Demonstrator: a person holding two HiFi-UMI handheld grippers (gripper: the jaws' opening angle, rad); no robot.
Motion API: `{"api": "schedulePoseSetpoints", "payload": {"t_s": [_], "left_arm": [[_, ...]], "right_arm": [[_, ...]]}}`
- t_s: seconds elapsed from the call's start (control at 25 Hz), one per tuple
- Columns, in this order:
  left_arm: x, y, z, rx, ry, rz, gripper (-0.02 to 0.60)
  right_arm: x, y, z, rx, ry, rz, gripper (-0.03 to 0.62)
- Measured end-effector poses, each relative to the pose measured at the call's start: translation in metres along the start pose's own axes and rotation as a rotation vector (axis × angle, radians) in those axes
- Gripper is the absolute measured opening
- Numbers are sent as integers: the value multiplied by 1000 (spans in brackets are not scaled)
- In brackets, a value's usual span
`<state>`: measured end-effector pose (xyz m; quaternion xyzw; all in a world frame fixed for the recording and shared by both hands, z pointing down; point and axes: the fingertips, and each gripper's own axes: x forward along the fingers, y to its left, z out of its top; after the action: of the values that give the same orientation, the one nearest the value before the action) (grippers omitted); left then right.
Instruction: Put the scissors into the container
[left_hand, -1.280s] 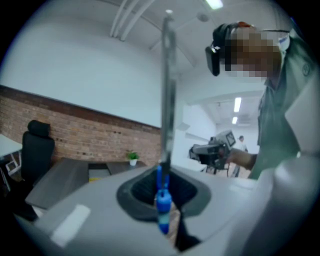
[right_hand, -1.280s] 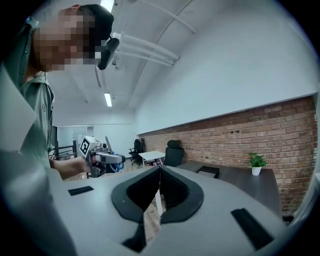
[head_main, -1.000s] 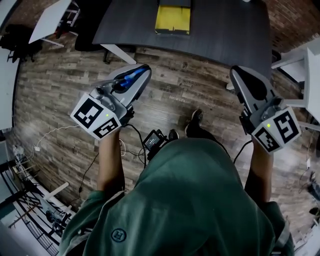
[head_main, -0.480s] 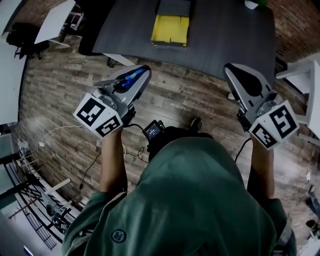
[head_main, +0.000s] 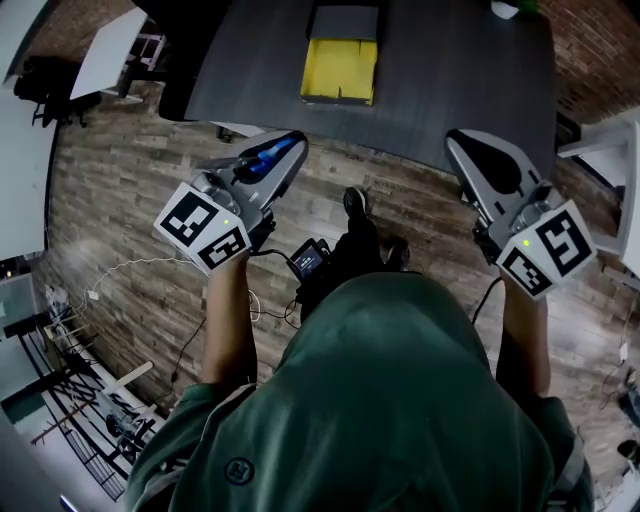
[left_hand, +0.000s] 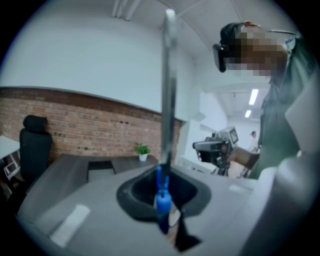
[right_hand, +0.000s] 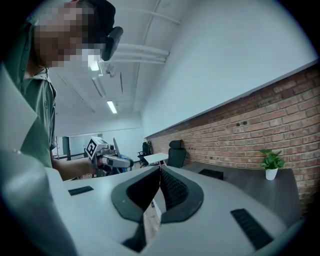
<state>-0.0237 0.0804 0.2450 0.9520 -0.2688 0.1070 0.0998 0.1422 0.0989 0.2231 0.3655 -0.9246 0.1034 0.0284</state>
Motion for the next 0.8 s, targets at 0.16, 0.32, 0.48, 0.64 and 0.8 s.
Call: {"api": "schedulePoseSetpoints", "payload": {"t_s": [0.16, 0.32, 0.48, 0.64, 0.8], "left_arm": [[19, 28, -1, -8, 15, -24, 29], [40, 59, 4, -13, 24, -54, 29], [58, 94, 6, -15, 48, -94, 29], [78, 128, 2, -28, 69, -139, 29], [99, 151, -5, -30, 106, -202, 29]], "right_arm": [[15, -19, 3, 12, -5, -33, 6], [38, -40, 6, 17, 8, -57, 6], [69, -60, 11, 29, 6, -87, 6], [100, -79, 10, 46, 15, -115, 6], [125, -94, 7, 67, 33, -154, 5]]}}
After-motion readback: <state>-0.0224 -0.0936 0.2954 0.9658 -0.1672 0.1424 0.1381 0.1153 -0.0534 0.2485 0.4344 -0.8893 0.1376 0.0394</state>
